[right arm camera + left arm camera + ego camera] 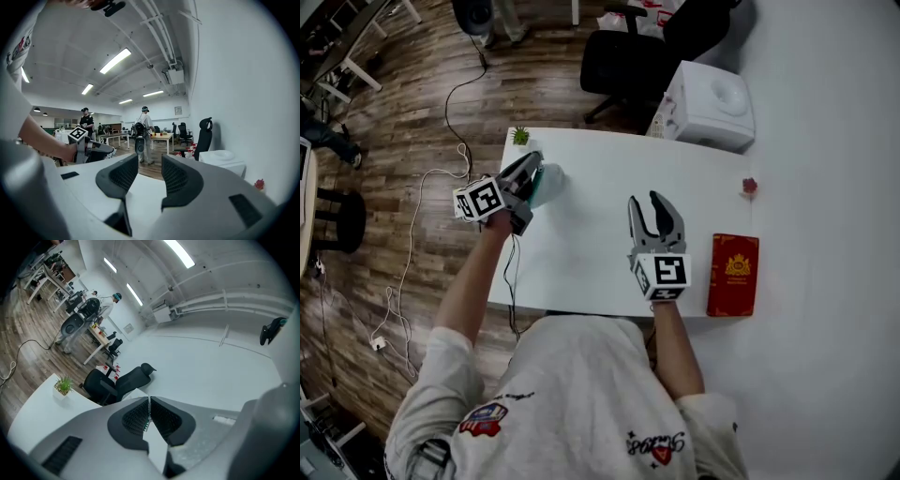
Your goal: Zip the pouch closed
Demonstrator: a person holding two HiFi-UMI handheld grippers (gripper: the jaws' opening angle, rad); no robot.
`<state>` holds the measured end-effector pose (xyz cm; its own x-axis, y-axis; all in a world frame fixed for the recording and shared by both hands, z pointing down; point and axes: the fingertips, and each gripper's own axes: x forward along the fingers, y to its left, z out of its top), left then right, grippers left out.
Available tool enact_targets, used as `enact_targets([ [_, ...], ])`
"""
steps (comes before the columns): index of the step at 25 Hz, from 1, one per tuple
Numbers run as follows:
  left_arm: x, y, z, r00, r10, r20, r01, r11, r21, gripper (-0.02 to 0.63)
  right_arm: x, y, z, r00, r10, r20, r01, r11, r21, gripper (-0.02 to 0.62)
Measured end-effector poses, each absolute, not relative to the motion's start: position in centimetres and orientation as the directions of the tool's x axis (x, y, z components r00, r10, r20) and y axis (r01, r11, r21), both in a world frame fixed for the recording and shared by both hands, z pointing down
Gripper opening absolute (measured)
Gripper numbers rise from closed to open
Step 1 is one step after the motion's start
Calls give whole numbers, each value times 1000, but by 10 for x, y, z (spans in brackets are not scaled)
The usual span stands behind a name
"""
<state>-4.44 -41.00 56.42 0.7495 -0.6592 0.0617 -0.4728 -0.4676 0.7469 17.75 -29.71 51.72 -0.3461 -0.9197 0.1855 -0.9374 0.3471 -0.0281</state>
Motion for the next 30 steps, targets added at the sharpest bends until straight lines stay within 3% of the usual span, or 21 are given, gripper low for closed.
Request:
enact_targets([
  [12, -82, -375, 426, 795, -582, -170, -371, -688, 623, 15, 118, -269, 439, -410, -909, 70, -896, 416, 153, 144],
  [19, -121, -358, 384, 780, -595, -194, -410, -720, 560, 15, 90, -252, 410, -424, -906, 5, -888, 417, 195, 147],
  [30, -131, -343, 376, 770, -606, -197, -424, -719, 551, 15, 69, -239, 396, -449, -894, 10, -863, 436, 255, 131],
])
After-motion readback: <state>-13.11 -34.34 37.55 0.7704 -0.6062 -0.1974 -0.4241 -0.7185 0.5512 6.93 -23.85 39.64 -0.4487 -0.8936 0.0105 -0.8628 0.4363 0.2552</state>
